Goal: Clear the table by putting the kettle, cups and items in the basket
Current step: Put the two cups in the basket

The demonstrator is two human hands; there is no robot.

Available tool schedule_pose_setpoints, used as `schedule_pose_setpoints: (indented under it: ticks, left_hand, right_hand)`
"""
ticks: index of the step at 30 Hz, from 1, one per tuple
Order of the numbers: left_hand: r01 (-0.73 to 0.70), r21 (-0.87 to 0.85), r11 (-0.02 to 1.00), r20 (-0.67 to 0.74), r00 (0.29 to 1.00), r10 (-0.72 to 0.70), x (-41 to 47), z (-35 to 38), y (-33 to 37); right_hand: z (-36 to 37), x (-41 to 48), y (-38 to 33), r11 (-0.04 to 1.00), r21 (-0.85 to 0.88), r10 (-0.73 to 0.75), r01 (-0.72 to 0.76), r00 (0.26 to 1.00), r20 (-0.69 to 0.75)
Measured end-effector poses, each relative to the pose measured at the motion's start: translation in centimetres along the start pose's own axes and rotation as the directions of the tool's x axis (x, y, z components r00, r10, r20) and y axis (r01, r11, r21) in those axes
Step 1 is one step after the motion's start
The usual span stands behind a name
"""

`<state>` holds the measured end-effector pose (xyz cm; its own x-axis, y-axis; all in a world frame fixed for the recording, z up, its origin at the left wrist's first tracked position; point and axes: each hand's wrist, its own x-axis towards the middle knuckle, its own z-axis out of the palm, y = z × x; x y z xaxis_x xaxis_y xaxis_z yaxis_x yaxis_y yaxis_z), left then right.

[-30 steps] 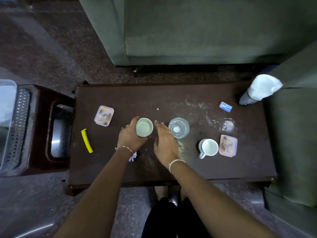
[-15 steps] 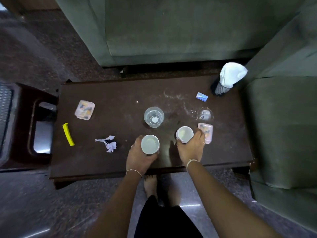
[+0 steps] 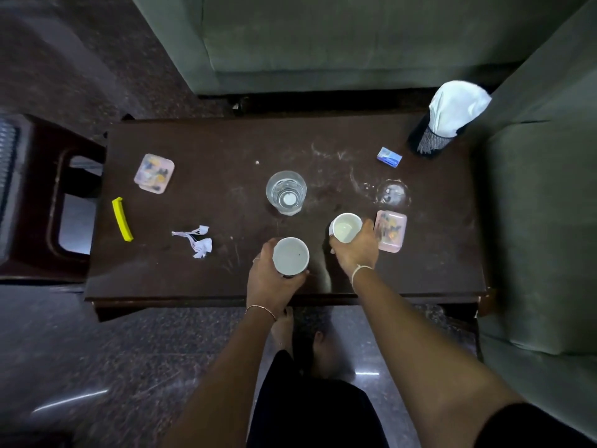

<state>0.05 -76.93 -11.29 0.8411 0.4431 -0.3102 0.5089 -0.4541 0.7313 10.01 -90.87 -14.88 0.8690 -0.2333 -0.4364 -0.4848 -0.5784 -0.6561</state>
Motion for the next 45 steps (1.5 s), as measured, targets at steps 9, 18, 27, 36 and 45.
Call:
schedule_pose_setpoints:
  ticks: [9,18,27,36,45]
  left_hand:
    - [-0.094,-0.102,0.990,-0.140,0.987,0.079,-2.0,-6.0,4.5]
    - [-0.109,-0.228,0.968,-0.330,0.944,0.028,-7.0,-17.5,6.7]
    - [-0.113,-0.224,0.968,-0.414,0.910,0.010,-12.0,-33.1,1.3]
    - [-0.124,-0.200,0.972,-0.536,0.844,-0.003,-14.6,-48.1,-5.8]
    - [-0.096,-0.252,0.963,-0.610,0.788,-0.081,-11.4,-57.2,-9.3]
  right_hand:
    - [-4.5,-6.3,-6.1,0.969,0.165,-0.189,0.186,0.982,0.003]
    - [-6.7,-17.1,-14.6,0.869,0.226,-0.451,0.439,0.893,-0.001]
    - [-0.8,-29.6,-23.3,0.761,0.438,-0.579,0.479,0.806,0.123]
    - [9.3,-40.8,-29.9,0.711,0.536,-0.663,0.456,0.688,0.294]
    - [16.6,-43.8,-38.1,0.682,0.532,-0.723,0.502,0.576,0.383]
